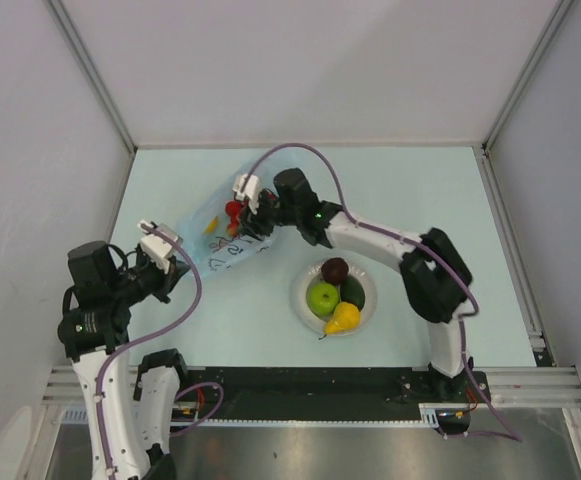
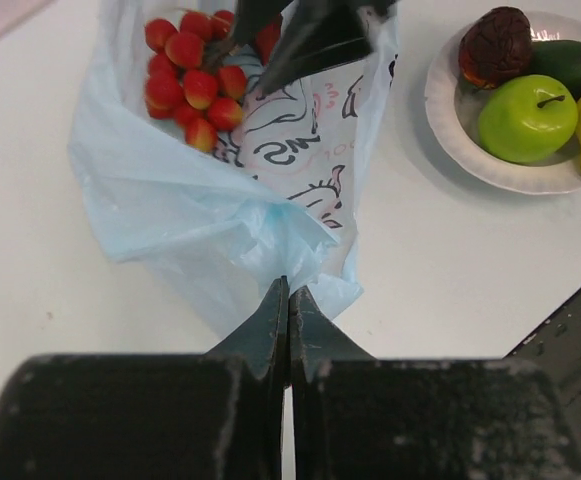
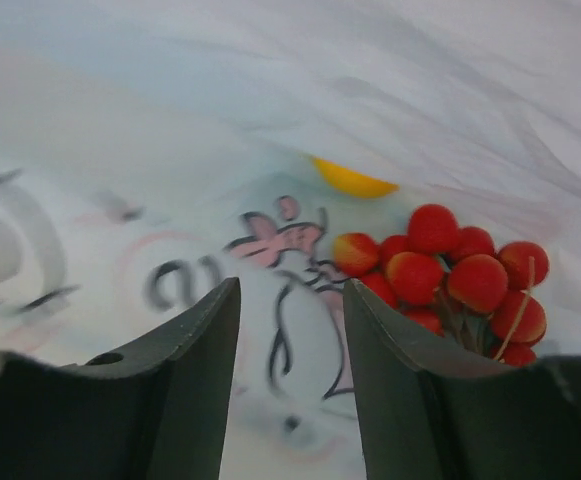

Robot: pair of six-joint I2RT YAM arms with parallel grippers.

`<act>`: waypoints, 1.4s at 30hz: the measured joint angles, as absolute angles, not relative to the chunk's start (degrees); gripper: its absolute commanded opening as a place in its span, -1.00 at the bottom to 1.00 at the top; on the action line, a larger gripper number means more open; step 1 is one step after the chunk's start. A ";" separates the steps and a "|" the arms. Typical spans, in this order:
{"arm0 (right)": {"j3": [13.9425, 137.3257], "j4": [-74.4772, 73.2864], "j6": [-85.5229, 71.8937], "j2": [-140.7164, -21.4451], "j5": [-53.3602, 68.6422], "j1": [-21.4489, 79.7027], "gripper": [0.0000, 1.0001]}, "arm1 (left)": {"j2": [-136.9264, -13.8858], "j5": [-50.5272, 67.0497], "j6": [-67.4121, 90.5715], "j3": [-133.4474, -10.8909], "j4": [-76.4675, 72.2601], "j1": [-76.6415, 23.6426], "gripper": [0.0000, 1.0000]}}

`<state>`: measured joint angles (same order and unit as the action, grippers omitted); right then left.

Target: Take the fake fruits out of the plastic bag

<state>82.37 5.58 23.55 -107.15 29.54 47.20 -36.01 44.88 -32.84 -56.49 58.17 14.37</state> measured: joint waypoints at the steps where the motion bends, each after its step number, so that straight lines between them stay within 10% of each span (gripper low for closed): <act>1: 86.65 4.62 21.74 -111.20 27.94 47.16 -0.08 | -35.42 44.51 -33.50 -57.28 58.74 14.37 -1.00; 11: 95.64 -0.21 12.99 -122.26 21.12 50.06 0.00 | -34.61 35.44 -40.05 -61.78 66.65 14.35 -1.00; 18: 99.24 2.96 3.70 -124.51 16.53 55.92 0.58 | -34.33 37.80 -41.87 -65.49 71.24 14.35 -1.00; 42: 129.97 6.79 -12.91 -153.34 7.16 56.42 0.98 | -32.77 39.42 -47.70 -60.86 75.42 14.35 -1.00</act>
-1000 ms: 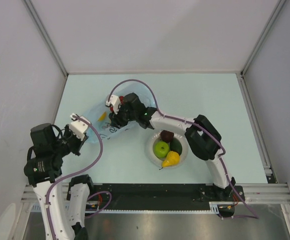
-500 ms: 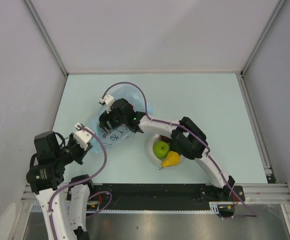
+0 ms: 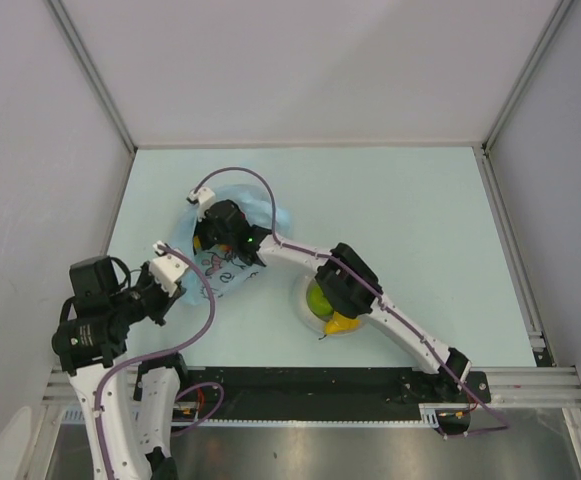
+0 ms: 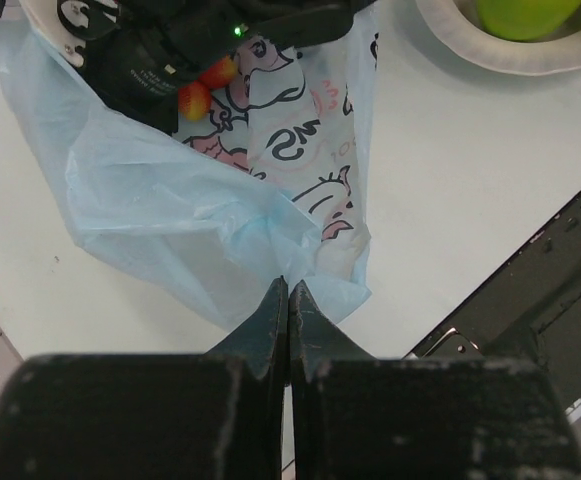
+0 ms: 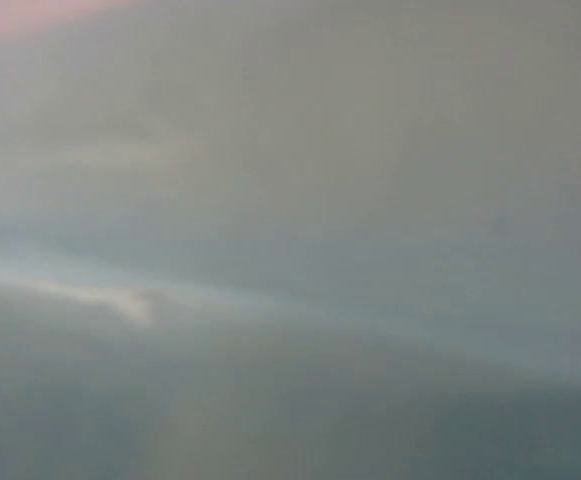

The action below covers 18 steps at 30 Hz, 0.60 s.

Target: Take the fake fruits out of the plastic bag

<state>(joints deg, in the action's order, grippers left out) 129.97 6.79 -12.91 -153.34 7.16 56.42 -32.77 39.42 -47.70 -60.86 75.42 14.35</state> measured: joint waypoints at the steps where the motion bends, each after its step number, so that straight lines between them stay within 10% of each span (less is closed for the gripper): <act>1: 132.11 7.64 -13.56 -155.22 7.09 56.45 0.96 | -33.30 39.40 -47.68 -61.14 75.46 14.35 -1.00; 18: 138.34 10.59 -16.40 -162.58 10.26 56.60 -0.19 | -35.18 37.93 -42.74 -64.18 73.63 14.26 -1.00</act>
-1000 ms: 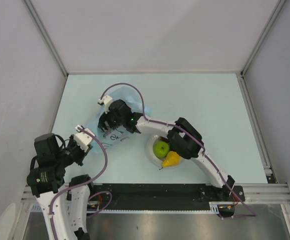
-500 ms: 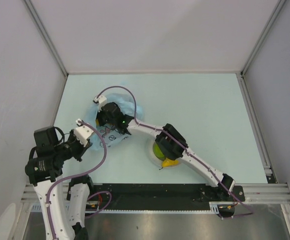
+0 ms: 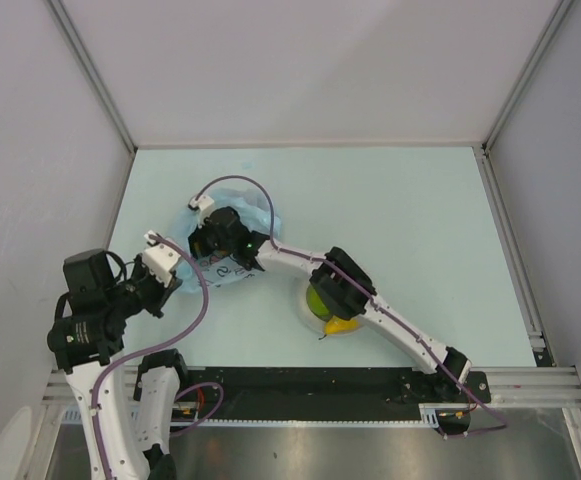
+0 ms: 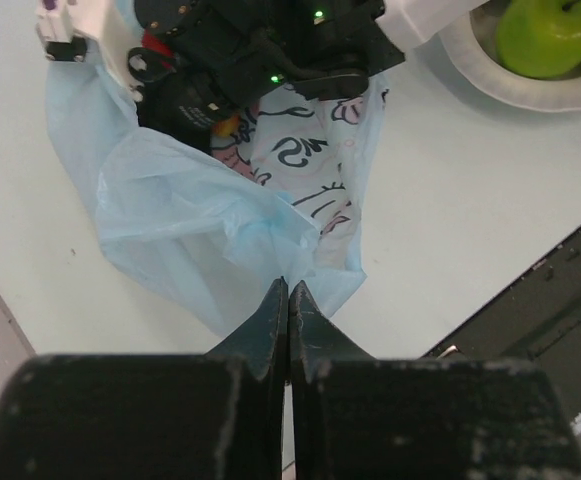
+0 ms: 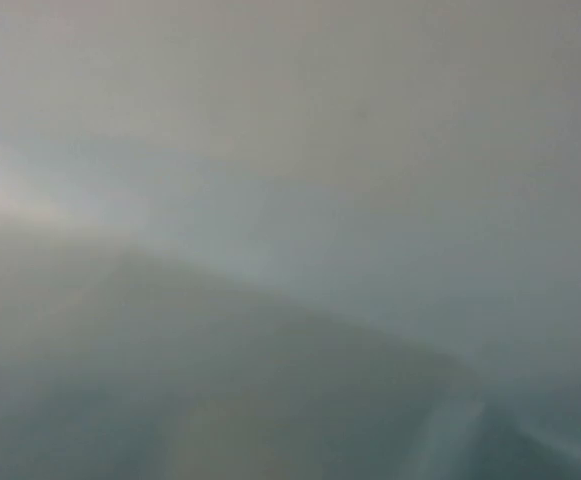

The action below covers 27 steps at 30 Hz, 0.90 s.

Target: Take the fake fruits out of the plastic bag

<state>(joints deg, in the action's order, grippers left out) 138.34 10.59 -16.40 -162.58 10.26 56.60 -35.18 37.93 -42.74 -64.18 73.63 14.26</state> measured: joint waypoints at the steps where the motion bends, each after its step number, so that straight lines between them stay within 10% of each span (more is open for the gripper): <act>1: 136.33 10.31 -16.23 -161.21 11.62 56.27 -0.20 | -35.18 37.95 -42.41 -64.14 72.84 14.26 -1.00; 14: 91.15 11.70 -0.51 -120.66 31.51 51.48 -0.21 | -33.95 39.66 -37.43 -55.68 56.40 14.24 -1.00; 27: 83.31 -8.36 25.80 -100.60 43.09 51.48 -0.25 | -33.67 41.39 -35.29 -48.71 47.24 14.20 -1.00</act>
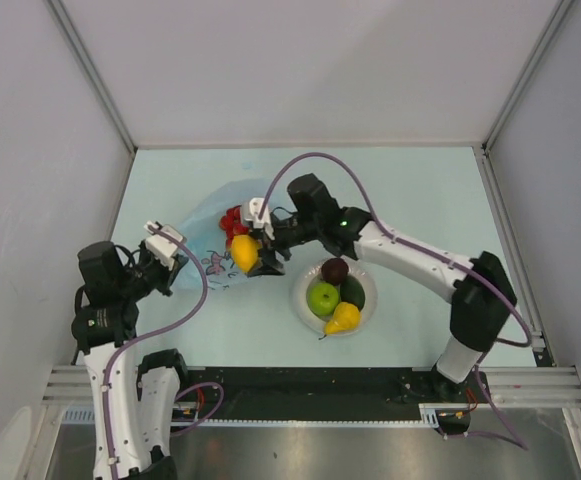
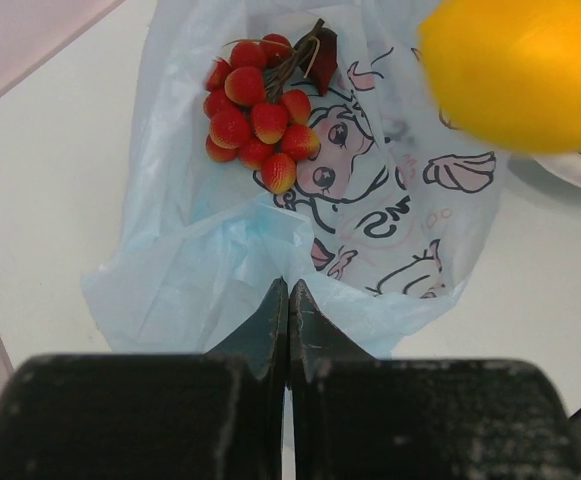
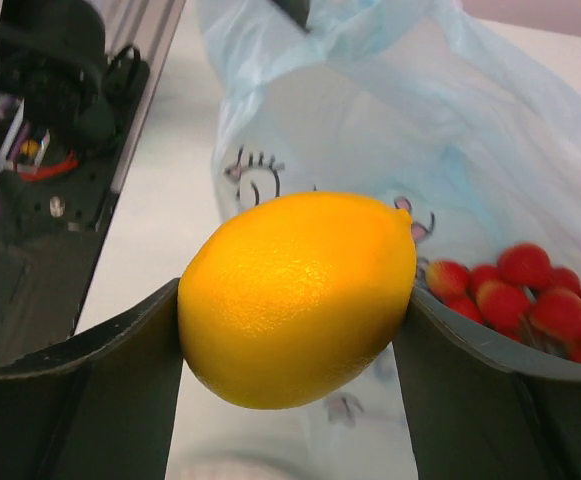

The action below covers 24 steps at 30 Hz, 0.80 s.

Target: Take the fake fruits out of the plastic bag

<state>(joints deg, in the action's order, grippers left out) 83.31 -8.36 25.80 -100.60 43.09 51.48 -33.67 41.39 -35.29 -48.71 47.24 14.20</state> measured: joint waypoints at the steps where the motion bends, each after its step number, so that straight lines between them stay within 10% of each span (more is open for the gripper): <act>1: 82.59 -11.03 28.03 -98.41 43.22 50.54 -0.25 | -33.95 41.41 -34.87 -48.42 46.50 14.20 -0.99; 24: 62.48 -47.72 55.59 -79.66 36.51 18.68 -0.28 | -37.17 42.92 -30.94 -45.71 39.92 14.20 -0.99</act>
<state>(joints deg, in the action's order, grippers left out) 62.48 -47.72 55.59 -79.66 36.51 18.68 -37.17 42.92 -30.94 -45.71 39.92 14.20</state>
